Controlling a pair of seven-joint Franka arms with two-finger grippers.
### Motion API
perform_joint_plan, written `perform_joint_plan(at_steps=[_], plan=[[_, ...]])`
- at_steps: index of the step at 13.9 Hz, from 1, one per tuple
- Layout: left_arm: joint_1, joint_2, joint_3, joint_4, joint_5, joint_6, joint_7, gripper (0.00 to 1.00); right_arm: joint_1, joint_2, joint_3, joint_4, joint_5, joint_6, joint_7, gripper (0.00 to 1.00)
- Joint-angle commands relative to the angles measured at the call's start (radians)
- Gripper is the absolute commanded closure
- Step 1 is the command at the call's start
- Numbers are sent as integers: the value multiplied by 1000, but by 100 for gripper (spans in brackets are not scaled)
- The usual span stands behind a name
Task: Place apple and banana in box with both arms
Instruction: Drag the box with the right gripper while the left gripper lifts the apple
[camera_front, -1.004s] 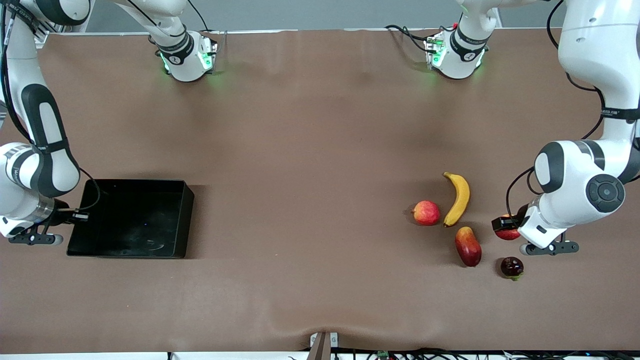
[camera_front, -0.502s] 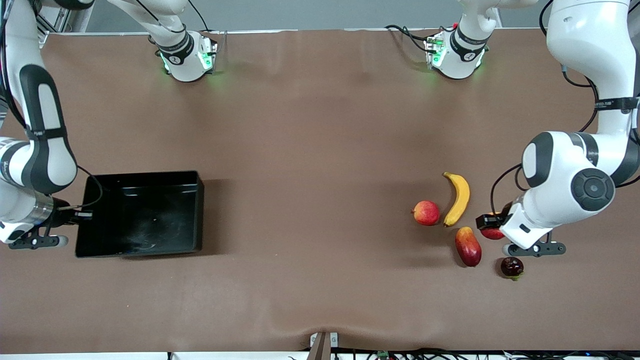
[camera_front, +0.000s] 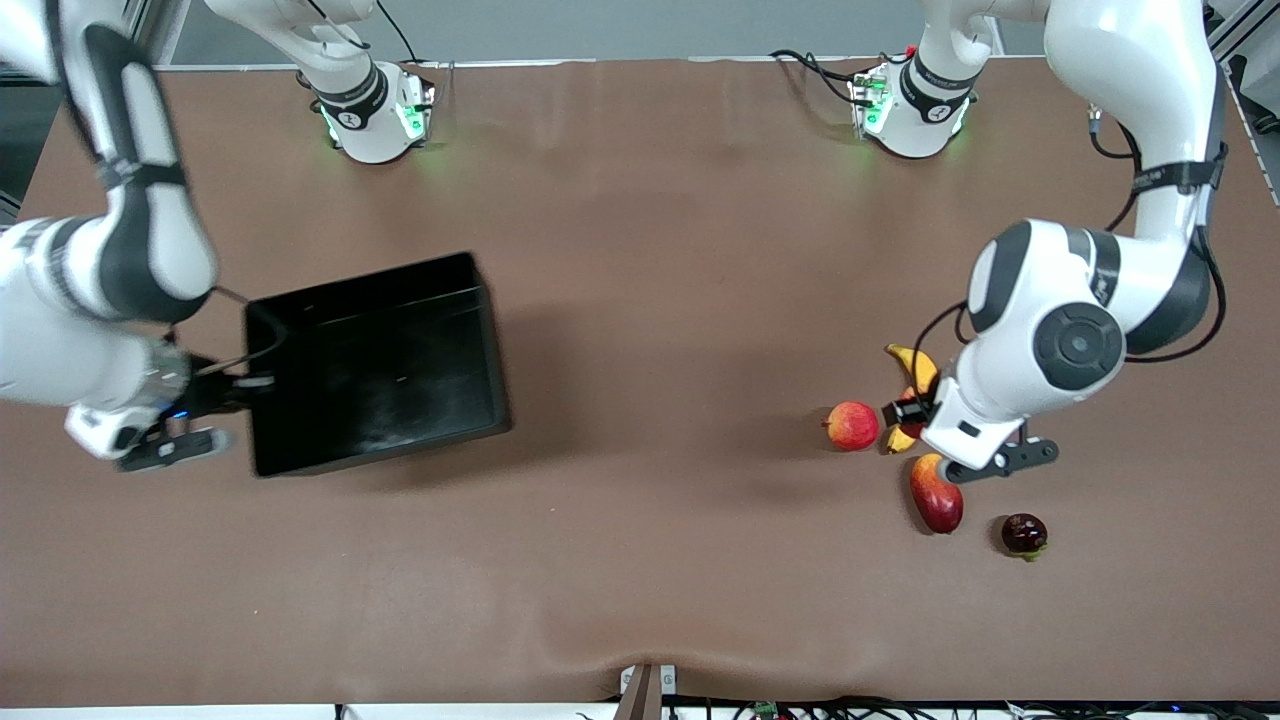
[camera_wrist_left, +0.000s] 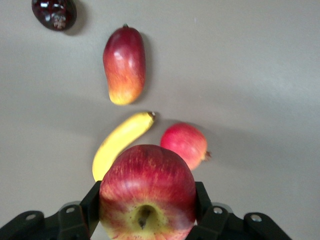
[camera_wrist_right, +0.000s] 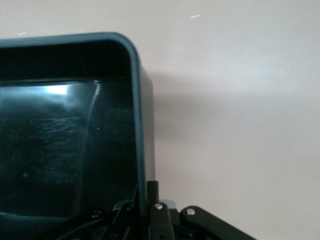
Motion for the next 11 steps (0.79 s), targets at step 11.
perform_joint_plan(at_steps=[11], plan=[[-2,-66,-165,-7,-22,-29,-51,100,555,16,-10,-76,10,210,793,100]])
